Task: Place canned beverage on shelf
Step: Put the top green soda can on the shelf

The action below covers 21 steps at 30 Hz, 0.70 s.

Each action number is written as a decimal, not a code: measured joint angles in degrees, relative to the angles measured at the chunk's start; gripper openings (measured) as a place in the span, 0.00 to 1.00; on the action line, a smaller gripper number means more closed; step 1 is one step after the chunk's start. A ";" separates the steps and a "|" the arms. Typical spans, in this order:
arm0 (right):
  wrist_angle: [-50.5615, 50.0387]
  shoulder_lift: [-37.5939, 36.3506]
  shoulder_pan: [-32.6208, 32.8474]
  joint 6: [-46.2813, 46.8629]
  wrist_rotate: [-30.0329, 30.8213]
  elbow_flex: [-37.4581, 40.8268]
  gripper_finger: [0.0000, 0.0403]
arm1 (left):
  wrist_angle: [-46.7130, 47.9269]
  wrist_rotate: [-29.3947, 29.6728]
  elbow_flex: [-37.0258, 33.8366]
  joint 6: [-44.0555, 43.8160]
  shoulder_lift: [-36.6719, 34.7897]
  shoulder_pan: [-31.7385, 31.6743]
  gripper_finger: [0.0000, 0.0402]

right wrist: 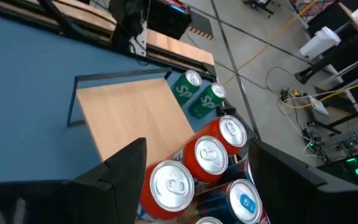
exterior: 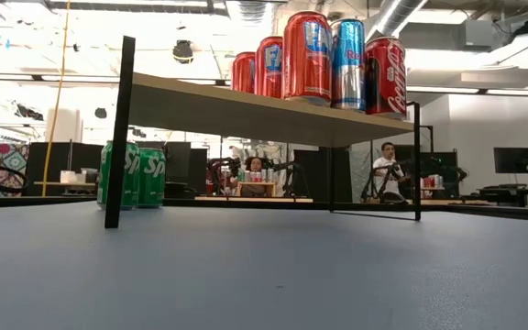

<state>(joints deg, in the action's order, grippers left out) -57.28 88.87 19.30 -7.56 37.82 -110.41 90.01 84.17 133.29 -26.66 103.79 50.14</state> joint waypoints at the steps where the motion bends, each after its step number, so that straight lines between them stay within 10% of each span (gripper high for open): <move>1: -0.37 0.02 0.24 0.01 0.00 0.00 0.68 | -0.05 -1.13 -0.35 1.57 -1.85 -2.13 0.75; 12: -3.73 -1.70 0.79 0.16 0.11 0.00 0.68 | -2.76 -22.05 -24.26 5.15 -34.27 -37.93 0.69; 21: -4.04 -2.27 -0.50 0.11 0.11 0.00 0.68 | -39.42 -47.72 -45.36 26.10 -46.82 -65.69 0.68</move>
<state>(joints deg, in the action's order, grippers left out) -61.32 86.61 18.80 -7.45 37.93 -110.41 50.59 36.45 87.93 -0.56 56.98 -15.55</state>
